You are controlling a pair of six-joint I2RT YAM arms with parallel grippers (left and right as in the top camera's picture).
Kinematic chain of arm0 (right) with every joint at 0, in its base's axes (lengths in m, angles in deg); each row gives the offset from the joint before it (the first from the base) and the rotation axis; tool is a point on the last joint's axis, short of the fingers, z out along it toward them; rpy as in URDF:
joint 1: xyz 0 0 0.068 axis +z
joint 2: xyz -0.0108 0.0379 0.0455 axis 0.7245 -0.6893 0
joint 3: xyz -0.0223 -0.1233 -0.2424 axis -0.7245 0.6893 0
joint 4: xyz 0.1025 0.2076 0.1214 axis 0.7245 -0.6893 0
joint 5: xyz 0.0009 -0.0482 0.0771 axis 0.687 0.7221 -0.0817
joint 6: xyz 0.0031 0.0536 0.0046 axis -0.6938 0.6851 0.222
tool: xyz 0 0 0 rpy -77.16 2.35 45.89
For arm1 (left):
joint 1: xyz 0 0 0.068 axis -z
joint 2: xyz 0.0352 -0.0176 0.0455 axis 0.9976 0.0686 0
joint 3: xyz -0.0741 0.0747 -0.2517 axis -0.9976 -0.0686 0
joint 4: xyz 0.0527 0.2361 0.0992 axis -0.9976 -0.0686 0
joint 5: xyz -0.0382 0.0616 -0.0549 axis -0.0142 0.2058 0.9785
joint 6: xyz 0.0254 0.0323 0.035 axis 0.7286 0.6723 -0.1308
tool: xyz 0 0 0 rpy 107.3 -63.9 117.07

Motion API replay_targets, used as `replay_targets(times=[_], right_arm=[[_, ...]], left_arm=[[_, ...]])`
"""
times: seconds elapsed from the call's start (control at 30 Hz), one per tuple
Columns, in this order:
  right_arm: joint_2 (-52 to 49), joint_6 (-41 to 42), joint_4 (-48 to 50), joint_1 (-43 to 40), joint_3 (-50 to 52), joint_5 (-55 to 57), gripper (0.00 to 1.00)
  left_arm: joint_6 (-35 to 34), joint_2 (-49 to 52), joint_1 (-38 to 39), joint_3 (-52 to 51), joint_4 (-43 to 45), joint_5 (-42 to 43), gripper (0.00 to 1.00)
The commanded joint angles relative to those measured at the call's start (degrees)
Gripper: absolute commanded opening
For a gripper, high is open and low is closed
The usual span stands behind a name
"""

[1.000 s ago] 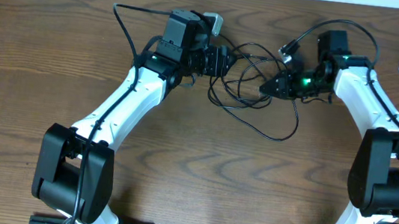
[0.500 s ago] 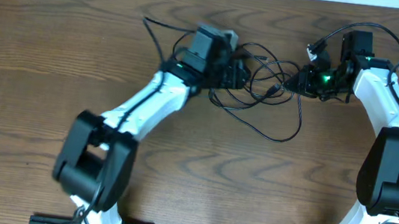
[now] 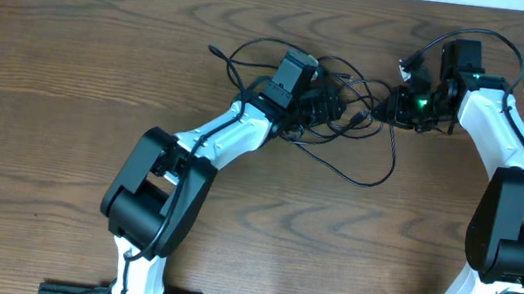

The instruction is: Untangle cables

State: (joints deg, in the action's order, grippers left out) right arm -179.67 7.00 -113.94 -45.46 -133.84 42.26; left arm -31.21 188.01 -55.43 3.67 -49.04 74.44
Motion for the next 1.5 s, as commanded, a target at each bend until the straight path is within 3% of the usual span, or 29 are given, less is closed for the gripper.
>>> replay_targets(times=[0.0, 0.47, 0.7, 1.03, 1.2, 1.23, 1.33, 1.47], right_arm=[[-0.1, 0.7, 0.0, 0.4, 0.2, 0.6, 0.01], [-0.1, 0.8, 0.2, 0.6, 0.2, 1.6, 0.01], [-0.1, 1.0, -0.1, 0.7, 0.2, 1.5, 0.01], [-0.1, 1.0, 0.0, 1.9, 0.2, 2.0, 0.01], [-0.1, 2.5, 0.1, 2.1, 0.2, 4.2, 0.01], [-0.1, 3.2, 0.1, 2.1, 0.2, 5.5, 0.01], [-0.1, 4.9, 0.2, 2.1, 0.5, 8.3, 0.01], [-0.1, 6.4, 0.2, 2.1, 0.9, 12.2, 0.01]], left_arm=[[-2.4, 2.1, 0.2, -0.2, -0.6, -0.5, 0.67], [-0.2, 2.1, 0.8, -0.2, -5.3, -1.0, 0.67], [-0.3, 3.0, 1.1, -0.2, -1.8, -5.5, 0.67], [-2.0, 6.6, 1.7, -0.2, 4.1, -5.5, 0.65], [-1.9, 6.6, 1.7, -0.2, 7.3, -5.5, 0.49], [-1.9, 6.6, 1.7, -0.2, 8.1, -5.5, 0.41], [-0.6, 6.3, 1.2, -0.2, 9.5, -5.4, 0.08], [4.7, 3.4, -1.1, -0.2, 9.7, -2.7, 0.07]])
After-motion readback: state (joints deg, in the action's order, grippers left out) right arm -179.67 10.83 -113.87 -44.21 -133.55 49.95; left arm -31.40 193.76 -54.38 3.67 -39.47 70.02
